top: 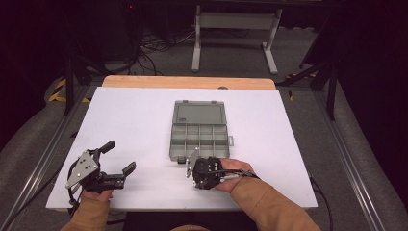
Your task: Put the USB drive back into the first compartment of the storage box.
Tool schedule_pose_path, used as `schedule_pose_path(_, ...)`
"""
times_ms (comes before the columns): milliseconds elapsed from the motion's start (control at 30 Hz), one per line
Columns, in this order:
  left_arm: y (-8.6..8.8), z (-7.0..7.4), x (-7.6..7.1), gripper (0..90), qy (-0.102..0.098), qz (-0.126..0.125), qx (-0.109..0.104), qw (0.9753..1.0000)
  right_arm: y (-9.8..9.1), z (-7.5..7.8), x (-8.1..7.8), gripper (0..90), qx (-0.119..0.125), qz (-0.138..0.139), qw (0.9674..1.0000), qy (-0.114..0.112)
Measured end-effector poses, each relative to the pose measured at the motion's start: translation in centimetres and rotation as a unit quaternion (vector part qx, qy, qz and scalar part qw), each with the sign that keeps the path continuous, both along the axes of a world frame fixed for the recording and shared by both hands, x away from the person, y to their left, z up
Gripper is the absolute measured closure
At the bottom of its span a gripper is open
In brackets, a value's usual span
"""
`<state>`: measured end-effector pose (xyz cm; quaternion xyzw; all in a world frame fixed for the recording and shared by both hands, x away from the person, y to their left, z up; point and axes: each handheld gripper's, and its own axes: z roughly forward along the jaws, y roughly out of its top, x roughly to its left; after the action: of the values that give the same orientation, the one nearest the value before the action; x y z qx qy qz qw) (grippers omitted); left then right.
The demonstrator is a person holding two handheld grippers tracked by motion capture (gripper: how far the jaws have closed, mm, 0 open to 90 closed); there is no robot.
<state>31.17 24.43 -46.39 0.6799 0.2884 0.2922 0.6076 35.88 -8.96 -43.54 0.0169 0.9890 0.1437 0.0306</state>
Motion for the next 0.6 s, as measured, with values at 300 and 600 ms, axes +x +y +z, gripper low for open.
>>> schedule_pose_path(300,0.0,0.0,0.0,1.8,0.001,0.000,0.000,1.0000,-0.6,1.8,0.6,78.8,0.033,-0.013,0.9994,-0.005)
schedule_pose_path(600,0.0,0.0,0.0,1.8,0.000,0.000,0.000,1.0000,-0.8,3.3,1.1,78.8,0.057,-0.021,0.9980,-0.016)
